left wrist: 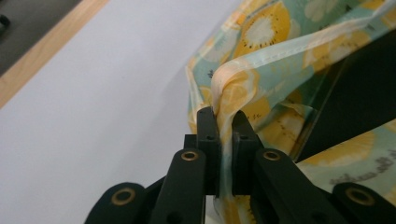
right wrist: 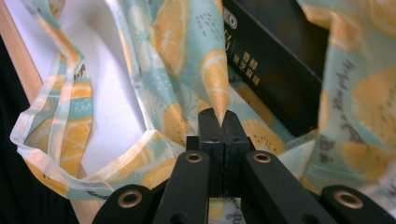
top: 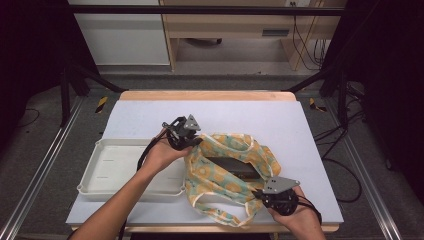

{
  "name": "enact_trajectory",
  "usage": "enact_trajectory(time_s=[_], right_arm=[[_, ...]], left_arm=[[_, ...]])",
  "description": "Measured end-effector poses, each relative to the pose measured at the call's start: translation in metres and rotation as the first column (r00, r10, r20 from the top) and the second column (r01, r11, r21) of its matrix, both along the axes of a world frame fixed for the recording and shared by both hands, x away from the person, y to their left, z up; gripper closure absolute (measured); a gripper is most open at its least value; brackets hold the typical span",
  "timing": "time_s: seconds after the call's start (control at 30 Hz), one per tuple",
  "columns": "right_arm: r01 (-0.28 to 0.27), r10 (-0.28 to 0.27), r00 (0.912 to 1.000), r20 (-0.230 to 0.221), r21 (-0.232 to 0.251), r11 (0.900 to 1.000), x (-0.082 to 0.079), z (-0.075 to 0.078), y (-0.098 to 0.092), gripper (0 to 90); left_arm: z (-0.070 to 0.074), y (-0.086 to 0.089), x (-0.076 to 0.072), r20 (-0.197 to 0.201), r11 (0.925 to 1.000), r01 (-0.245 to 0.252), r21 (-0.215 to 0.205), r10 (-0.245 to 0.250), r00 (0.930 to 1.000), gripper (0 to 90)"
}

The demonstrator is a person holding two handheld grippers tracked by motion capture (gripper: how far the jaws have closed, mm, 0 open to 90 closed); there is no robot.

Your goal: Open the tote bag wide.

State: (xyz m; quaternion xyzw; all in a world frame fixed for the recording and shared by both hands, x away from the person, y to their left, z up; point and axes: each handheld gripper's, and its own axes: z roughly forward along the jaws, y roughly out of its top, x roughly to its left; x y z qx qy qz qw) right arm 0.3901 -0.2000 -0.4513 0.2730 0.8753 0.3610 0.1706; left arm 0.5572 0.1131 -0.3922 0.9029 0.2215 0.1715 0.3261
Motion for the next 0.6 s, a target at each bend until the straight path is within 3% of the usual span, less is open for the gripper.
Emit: enact_trajectory(time_s=[0.13,0.6], right_arm=[[-0.006,0.005,1.0000,-0.007,-0.018,1.000,-0.004,-0.002,-0.002,90.0],[-0.012,0.011,0.9997,-0.021,-0.037,0.999,-0.009,-0.004,-0.007,90.0]], left_arm=[[0.002,0.005,0.004,0.012,0.9991,-0.037,-0.021,0.037,0.9992,87.0],[0.007,0.013,0.006,0.044,0.9961,-0.073,-0.049,0.076,0.9962,87.8]])
